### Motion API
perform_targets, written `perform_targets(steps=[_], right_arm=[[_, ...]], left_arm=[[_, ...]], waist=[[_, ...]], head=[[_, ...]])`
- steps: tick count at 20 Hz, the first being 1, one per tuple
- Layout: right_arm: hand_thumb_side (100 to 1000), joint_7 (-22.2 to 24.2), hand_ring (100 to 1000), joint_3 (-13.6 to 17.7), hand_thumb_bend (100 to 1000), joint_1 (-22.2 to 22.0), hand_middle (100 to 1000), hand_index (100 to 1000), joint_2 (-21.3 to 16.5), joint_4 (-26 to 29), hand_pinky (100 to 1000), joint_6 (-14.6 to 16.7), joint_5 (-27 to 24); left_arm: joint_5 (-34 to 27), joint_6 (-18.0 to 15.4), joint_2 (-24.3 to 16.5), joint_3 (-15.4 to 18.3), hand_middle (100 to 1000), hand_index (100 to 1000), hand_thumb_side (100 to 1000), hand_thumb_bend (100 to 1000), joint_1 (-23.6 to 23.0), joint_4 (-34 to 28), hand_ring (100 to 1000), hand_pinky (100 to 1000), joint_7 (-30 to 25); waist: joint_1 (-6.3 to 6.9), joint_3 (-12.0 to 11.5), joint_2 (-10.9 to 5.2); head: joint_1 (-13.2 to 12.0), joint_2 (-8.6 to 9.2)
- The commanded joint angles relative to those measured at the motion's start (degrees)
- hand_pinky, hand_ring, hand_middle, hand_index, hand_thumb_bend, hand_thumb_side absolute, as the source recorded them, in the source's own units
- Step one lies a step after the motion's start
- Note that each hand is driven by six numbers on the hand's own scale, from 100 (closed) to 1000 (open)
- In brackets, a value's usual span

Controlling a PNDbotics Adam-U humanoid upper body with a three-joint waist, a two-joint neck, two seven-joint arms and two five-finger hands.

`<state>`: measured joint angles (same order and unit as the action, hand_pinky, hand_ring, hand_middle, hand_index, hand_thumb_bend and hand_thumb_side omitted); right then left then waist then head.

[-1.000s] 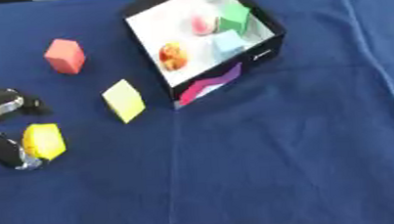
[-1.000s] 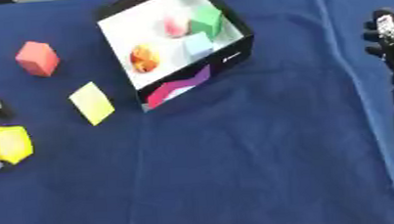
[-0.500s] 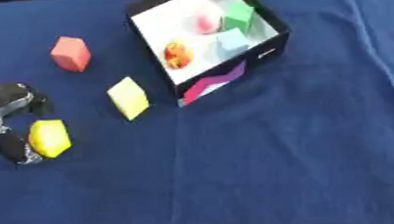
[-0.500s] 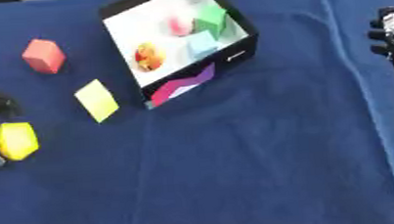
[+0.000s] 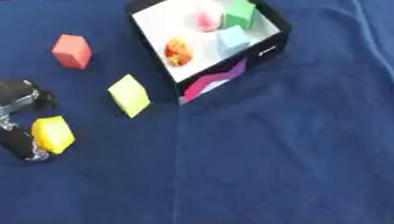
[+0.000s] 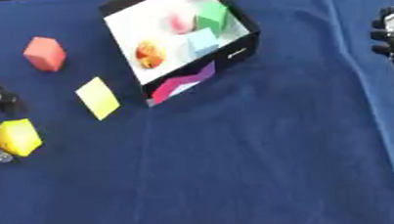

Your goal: Pick up objects on the table and place them in the box.

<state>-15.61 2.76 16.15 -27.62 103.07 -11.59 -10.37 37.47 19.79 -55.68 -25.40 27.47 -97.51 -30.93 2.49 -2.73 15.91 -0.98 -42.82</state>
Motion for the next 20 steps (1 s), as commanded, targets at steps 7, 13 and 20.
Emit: perform_targets(steps=[7, 13, 20], right_arm=[[787, 0.1, 829, 0.4, 100, 0.6, 762, 847, -1.8, 0.3, 836, 0.2, 0.0], [788, 0.0, 830, 0.5, 100, 0.5, 763, 847, -1.8, 0.3, 836, 0.3, 0.0], [787, -0.1, 830, 0.6, 100, 0.4, 763, 848, -1.8, 0.4, 836, 0.3, 0.0]], left_arm=[[1.6, -0.2, -0.7, 0.4, 526, 582, 112, 555, 0.8, 0.0, 643, 804, 1.3], [-0.8, 1.5, -0.8, 2.2, 451, 533, 100, 497, 0.0, -2.5, 556, 663, 3.6], [-7.4, 3.7, -1.6, 6.1, 382, 475, 100, 503, 0.9, -9.2, 476, 518, 8.8]], waist=[[0.66, 0.0, -1.95], [0.57, -0.2, -1.93], [0.50, -0.3, -1.89]], head=[[-0.1, -0.61], [0.0, -0.62], [0.1, -0.71]])
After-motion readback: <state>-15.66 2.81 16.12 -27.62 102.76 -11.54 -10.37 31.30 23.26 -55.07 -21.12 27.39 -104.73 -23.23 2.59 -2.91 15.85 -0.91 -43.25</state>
